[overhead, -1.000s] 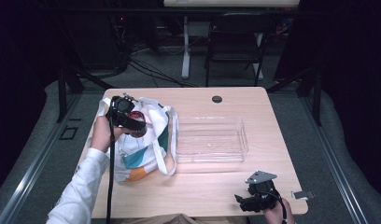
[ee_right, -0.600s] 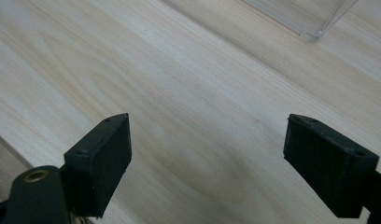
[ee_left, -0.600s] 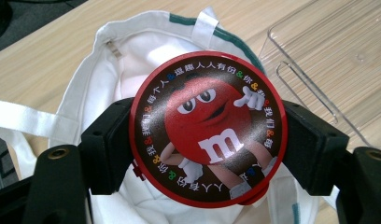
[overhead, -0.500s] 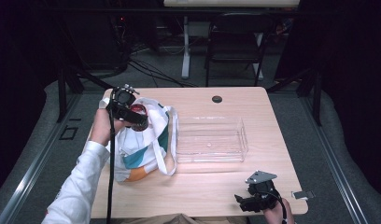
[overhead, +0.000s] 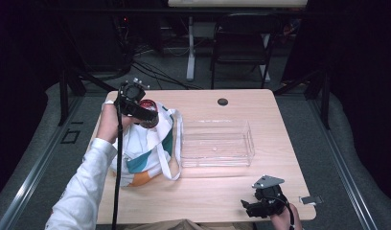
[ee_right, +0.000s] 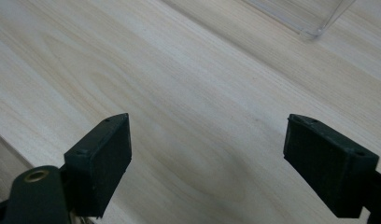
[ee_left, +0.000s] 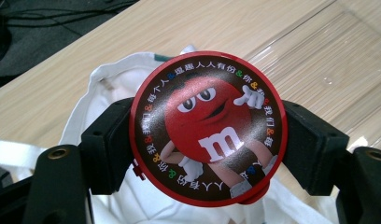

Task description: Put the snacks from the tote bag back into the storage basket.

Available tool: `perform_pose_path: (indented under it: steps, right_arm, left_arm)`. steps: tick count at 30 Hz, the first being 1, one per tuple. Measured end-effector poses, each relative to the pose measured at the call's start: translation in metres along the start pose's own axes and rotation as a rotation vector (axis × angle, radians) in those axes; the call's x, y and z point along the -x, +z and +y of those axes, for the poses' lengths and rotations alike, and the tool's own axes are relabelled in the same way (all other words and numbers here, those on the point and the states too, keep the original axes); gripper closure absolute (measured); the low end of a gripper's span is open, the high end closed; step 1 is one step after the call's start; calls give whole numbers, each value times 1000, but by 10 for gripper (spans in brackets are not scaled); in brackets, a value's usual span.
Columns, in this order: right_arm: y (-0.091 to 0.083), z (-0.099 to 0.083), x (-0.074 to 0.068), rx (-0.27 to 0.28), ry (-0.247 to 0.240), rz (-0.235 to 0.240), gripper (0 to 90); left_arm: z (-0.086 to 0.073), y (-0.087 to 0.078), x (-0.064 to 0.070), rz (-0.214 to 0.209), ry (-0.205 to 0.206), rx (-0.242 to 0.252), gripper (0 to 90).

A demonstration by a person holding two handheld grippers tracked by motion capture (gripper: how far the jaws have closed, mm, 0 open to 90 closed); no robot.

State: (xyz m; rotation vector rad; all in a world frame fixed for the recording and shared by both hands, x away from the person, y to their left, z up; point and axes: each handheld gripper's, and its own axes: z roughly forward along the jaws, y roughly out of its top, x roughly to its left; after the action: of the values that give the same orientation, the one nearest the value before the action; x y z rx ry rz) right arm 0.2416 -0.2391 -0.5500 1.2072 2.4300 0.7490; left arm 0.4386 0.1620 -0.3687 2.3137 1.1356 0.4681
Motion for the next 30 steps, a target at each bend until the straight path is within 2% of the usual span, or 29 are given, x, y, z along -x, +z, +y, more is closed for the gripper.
perform_pose_path:
  steps: [16, 30]
  right_arm:
    - [0, 0, 0, -2, -1, -1, 147]
    - [0, 0, 0, 2, 2, 5, 147]
  left_arm:
    - [16, 9, 24, -52, 36, 21, 261]
    - [27, 25, 49, -120, 76, 31, 261]
